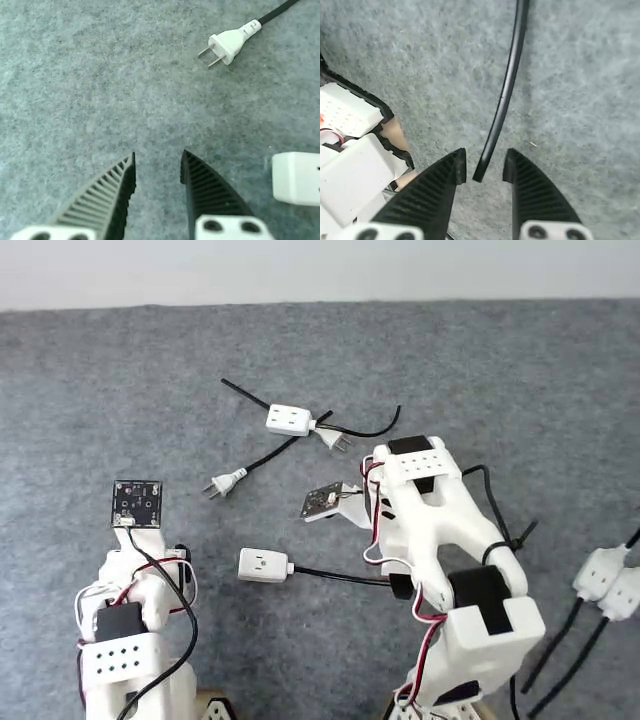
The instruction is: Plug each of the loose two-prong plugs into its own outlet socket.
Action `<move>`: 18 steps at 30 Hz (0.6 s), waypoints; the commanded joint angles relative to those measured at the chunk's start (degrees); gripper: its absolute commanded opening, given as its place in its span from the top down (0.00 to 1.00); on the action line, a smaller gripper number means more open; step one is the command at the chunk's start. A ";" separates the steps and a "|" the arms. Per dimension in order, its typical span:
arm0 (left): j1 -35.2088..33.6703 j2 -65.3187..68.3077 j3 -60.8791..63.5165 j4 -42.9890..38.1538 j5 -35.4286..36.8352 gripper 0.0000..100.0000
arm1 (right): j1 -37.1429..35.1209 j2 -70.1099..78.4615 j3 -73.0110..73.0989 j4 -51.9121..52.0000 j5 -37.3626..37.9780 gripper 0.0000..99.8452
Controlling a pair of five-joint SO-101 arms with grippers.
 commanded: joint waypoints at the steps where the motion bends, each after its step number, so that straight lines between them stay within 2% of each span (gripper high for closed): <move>1: 0.26 -0.62 -0.48 -1.49 -0.62 0.86 | 0.48 -0.13 -1.76 -0.57 0.70 0.86; 6: 0.26 -0.62 -0.48 -1.49 -0.62 0.86 | 0.48 -0.13 -1.85 -2.77 0.70 0.87; 10: 0.26 -0.62 -0.48 -1.49 -0.62 0.86 | 0.66 0.13 -3.78 -3.12 0.35 0.99; 18: 0.26 -0.79 -0.40 -1.76 -0.62 0.86 | 0.57 -0.22 -7.74 1.54 -1.76 0.99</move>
